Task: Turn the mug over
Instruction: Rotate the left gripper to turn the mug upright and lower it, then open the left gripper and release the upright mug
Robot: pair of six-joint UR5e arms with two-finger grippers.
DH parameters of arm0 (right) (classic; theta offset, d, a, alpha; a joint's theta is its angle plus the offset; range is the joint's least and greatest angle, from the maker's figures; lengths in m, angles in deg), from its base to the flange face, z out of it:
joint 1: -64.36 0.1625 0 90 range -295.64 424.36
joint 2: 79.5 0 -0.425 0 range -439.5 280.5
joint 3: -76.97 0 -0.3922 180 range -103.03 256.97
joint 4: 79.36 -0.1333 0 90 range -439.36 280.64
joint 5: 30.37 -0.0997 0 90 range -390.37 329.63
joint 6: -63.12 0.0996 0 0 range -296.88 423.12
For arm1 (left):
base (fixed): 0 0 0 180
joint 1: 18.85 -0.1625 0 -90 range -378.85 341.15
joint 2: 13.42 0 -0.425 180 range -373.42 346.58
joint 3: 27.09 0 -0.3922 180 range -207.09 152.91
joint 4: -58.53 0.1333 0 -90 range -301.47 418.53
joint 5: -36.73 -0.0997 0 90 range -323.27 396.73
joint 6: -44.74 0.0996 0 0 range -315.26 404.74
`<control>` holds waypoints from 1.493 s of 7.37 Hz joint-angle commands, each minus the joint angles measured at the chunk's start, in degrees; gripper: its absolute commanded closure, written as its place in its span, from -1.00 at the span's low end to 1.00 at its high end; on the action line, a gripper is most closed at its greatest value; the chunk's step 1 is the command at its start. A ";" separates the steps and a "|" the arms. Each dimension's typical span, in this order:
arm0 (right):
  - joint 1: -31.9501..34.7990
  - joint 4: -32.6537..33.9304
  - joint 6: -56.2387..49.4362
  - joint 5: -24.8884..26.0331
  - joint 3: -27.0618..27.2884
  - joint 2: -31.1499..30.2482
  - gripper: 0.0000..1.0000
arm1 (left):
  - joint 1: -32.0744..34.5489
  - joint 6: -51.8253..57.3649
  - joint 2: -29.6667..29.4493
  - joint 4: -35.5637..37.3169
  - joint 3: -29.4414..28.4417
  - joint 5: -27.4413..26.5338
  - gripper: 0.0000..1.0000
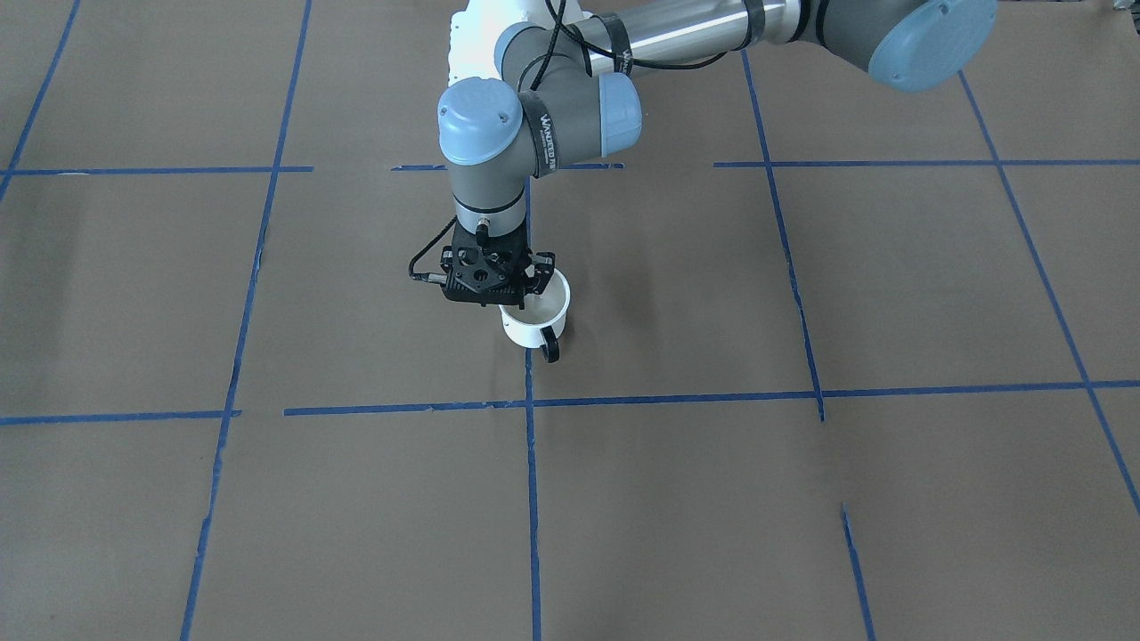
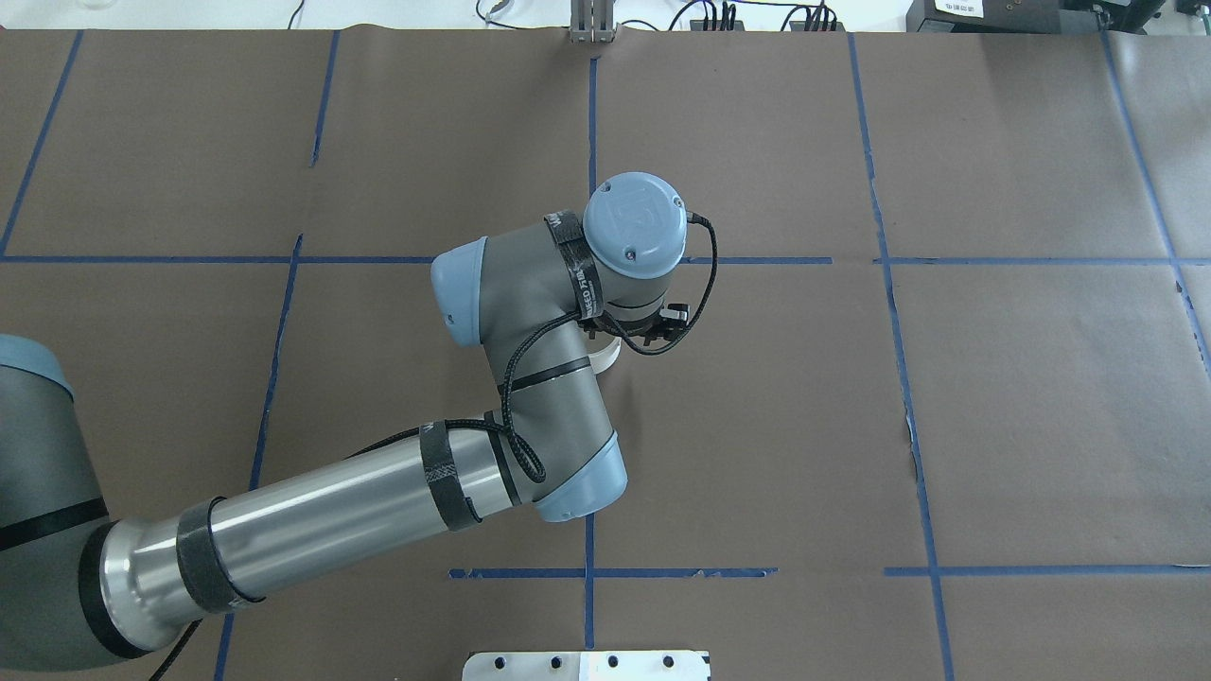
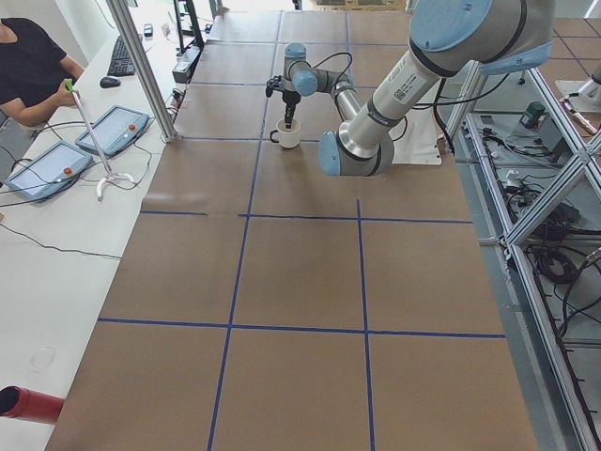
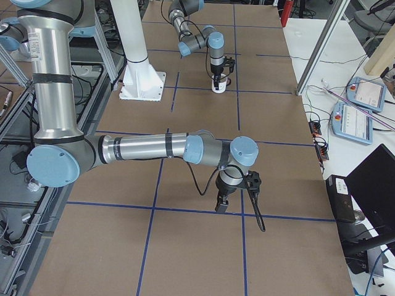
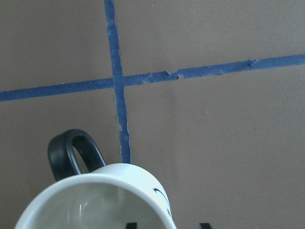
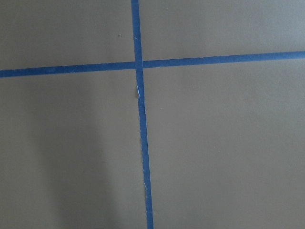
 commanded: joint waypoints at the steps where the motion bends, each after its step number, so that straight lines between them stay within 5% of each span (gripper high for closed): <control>1: 0.00 0.00 0.00 0.00 0.01 -0.07 -1.00 | 0.35 0.29 -0.10 0.47 0.99 0.08 -1.00; 7: 0.00 0.00 0.00 0.00 -0.08 0.02 -1.00 | 8.07 13.26 -0.55 16.00 15.83 0.44 -1.00; 11: 0.00 0.00 0.00 0.00 -0.08 -0.07 -1.00 | 17.73 27.68 10.34 14.03 24.73 4.21 -1.00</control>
